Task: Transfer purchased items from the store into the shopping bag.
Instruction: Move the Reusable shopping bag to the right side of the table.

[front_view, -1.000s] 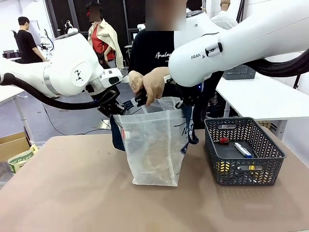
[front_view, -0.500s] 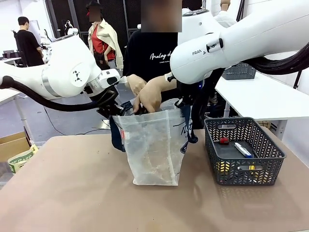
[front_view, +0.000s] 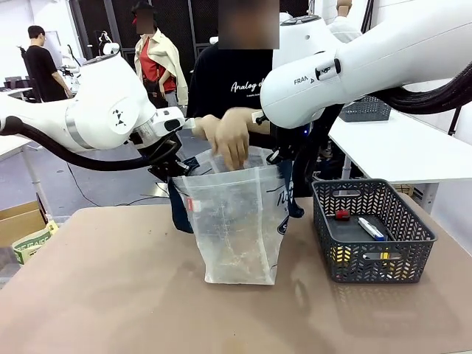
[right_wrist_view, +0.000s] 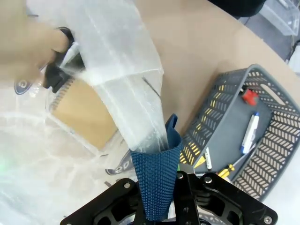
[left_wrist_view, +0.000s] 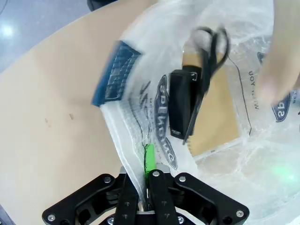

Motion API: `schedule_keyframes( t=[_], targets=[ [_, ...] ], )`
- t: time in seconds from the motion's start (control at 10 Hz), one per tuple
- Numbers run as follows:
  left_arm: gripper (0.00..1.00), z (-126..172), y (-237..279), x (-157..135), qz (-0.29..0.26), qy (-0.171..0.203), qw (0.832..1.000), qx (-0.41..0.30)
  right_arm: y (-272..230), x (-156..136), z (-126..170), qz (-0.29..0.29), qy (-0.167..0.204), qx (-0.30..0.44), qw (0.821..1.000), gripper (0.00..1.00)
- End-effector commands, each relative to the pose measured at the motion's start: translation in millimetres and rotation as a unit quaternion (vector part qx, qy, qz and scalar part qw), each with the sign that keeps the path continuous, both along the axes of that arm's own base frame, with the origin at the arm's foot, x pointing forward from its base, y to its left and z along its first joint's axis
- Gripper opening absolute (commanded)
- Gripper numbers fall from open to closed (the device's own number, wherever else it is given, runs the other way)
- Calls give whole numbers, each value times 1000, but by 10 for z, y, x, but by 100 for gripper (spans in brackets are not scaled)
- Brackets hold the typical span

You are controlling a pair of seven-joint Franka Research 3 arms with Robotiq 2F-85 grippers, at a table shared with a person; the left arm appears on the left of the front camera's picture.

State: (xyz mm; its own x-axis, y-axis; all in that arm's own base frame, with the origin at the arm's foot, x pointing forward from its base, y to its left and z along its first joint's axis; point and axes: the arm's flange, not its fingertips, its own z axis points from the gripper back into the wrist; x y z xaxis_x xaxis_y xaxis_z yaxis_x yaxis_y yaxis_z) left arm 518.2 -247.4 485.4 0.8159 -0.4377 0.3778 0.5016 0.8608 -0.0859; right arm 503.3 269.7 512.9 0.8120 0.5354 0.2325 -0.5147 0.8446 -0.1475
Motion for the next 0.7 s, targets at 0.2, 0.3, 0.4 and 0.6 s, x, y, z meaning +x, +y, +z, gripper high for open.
schedule_keyframes(
  t=[0.2, 0.3, 0.4, 0.6],
  targets=[
    [0, 25, 16, -2, 5, 1, 1000, -8, -4, -5, 26, 0, -2, 1, 1000, 0],
    [0, 25, 16, -2, 5, 1, 1000, -8, -4, -5, 26, 0, -2, 1, 1000, 0],
    [0, 25, 16, -2, 5, 1, 1000, -8, -4, -5, 26, 0, -2, 1, 1000, 0],
    [0, 25, 16, -2, 5, 1, 1000, -8, -4, -5, 26, 0, -2, 1, 1000, 0]
  ],
)
